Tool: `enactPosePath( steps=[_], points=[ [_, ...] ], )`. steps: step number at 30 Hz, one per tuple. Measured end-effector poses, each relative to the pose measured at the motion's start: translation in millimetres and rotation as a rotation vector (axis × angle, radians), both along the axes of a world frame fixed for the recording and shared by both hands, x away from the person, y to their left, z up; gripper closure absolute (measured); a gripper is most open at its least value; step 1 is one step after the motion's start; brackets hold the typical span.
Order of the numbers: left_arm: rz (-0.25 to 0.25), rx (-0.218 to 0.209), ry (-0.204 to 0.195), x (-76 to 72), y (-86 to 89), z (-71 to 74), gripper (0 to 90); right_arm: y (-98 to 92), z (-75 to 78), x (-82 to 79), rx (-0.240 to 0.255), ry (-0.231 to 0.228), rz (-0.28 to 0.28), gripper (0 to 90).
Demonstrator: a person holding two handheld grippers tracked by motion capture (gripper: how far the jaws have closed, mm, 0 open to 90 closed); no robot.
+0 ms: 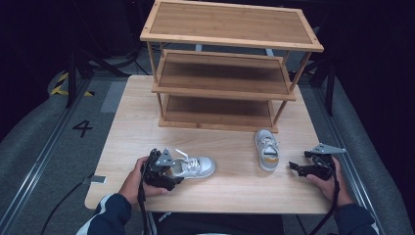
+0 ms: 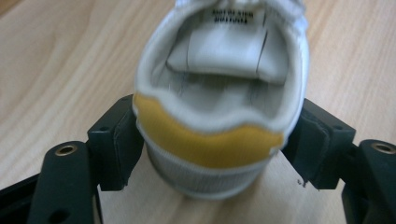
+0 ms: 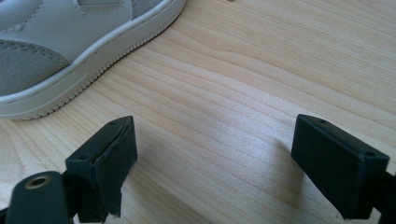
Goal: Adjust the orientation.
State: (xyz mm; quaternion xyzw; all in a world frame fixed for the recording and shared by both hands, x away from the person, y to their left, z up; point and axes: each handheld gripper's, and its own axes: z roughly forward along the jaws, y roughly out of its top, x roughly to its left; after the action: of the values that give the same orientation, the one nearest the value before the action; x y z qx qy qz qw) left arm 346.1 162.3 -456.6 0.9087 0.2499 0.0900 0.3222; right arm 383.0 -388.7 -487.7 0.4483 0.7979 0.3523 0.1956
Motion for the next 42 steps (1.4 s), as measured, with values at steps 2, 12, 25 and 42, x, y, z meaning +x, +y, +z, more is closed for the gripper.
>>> enactPosePath(
  steps=[2, 12, 25, 42],
  points=[
    [-0.010, 0.001, 0.008, -3.9, 3.8, 1.0, 27.4, -0.1, 0.0, 0.0, 0.000, 0.000, 0.001, 14.6],
    [-0.056, -0.006, 0.053, -23.0, 3.4, 4.7, 33.0, 0.0, 0.0, 0.2, 0.000, 0.000, 0.001, 14.6],
    [-0.194, 0.001, 0.088, -38.4, -28.7, 6.3, 47.0, 0.0, 0.0, 0.1, 0.001, 0.001, 0.002, 14.6],
    [-0.264, 0.023, 0.004, -49.2, -38.2, 41.1, 47.4, 0.0, 0.0, 0.0, 0.000, 0.000, 0.002, 14.7]
  ],
)
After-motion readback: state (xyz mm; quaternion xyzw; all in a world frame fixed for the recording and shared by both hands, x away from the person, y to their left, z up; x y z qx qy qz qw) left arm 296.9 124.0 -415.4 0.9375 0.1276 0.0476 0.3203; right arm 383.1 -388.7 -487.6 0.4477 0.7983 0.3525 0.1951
